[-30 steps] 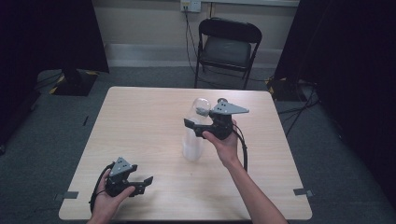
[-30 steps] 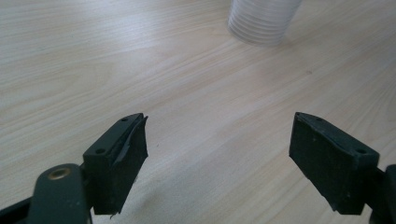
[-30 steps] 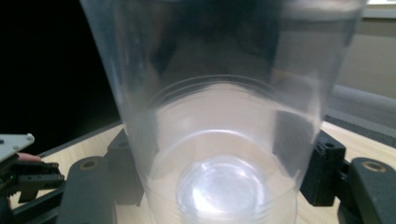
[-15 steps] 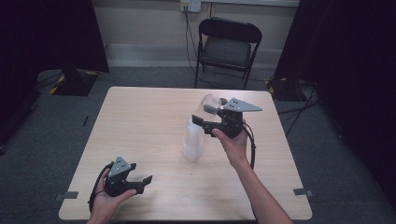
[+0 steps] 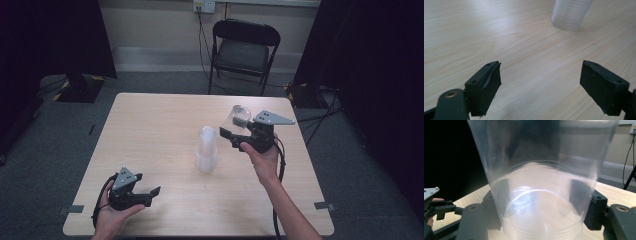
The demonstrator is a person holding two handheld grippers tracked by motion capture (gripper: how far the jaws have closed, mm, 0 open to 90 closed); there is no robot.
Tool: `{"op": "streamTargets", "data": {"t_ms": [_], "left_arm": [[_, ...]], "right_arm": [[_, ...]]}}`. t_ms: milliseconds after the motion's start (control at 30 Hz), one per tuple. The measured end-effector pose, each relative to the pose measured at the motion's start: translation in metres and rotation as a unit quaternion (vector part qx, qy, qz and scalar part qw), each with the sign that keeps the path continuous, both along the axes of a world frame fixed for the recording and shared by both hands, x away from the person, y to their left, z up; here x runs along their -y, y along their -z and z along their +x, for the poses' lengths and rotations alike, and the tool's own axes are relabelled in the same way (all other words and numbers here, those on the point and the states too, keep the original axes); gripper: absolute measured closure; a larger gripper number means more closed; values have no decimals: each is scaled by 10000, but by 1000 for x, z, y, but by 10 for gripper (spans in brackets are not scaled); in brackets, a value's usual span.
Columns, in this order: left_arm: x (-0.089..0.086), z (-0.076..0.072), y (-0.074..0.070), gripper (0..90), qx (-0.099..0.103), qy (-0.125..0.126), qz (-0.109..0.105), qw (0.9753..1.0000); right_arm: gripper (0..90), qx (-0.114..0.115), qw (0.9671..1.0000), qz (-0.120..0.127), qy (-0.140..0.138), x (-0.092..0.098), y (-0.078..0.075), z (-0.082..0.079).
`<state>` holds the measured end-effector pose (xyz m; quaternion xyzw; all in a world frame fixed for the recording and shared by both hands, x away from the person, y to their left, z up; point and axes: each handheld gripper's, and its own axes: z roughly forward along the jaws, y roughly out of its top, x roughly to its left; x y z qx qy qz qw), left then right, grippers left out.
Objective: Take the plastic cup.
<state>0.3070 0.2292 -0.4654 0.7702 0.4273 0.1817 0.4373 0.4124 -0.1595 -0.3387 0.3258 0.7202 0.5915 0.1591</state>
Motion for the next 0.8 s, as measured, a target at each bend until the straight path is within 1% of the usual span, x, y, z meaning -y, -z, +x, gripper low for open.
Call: {"op": "streamTargets", "data": {"t_ms": [67,133,200,267,300,333,367,400,433,467,500,600,667,700,733,767,800], "left_arm": [[1,0,0,163,-7,56,-25,10000],[2,0,-1,163,-3,90,-22,10000],[3,-1,-1,169,62,131,74,9999],[4,-2,-1,185,216,174,59,9996],[4,-2,-2,206,237,177,43,9996],[5,-2,-2,211,303,195,16,9994],[5,-2,-2,212,303,195,16,9994],[5,-2,-2,215,321,196,18,9993],[5,-2,-2,215,313,179,-23,9993],[5,-2,-3,233,368,188,-13,9991],[5,-2,-3,247,368,188,-13,9991],[7,-2,-4,251,380,190,-88,9991],[11,0,-5,251,377,252,-149,9989],[11,0,-5,251,377,252,-149,9989],[14,1,-6,251,351,301,-145,9988],[17,1,-7,251,368,323,-139,9987],[20,1,-8,253,444,356,-159,9983]], "right_arm": [[326,-27,10000,-7,49,6,2,-3],[326,-41,10000,-7,68,7,3,-5],[326,-87,9999,-14,103,10,5,-7],[326,-122,9999,-34,99,12,8,-10],[326,-149,9998,-36,91,13,10,-11],[326,-204,9997,-44,87,15,13,-13],[326,-204,9997,-44,87,15,13,-13],[326,-264,9996,-30,78,16,17,-16],[326,-264,9996,-30,78,16,17,-16],[326,-307,9995,-34,59,17,22,-18],[326,-307,9995,-34,59,17,22,-18],[326,-405,9992,-2,29,18,29,-22],[325,-515,9987,-7,-4,18,37,-24],[325,-515,9987,-7,-4,18,37,-24],[325,-541,9985,-46,9,17,40,-25],[324,-578,9983,-75,33,16,43,-26],[325,-631,9980,-102,7,16,46,-26]]}}
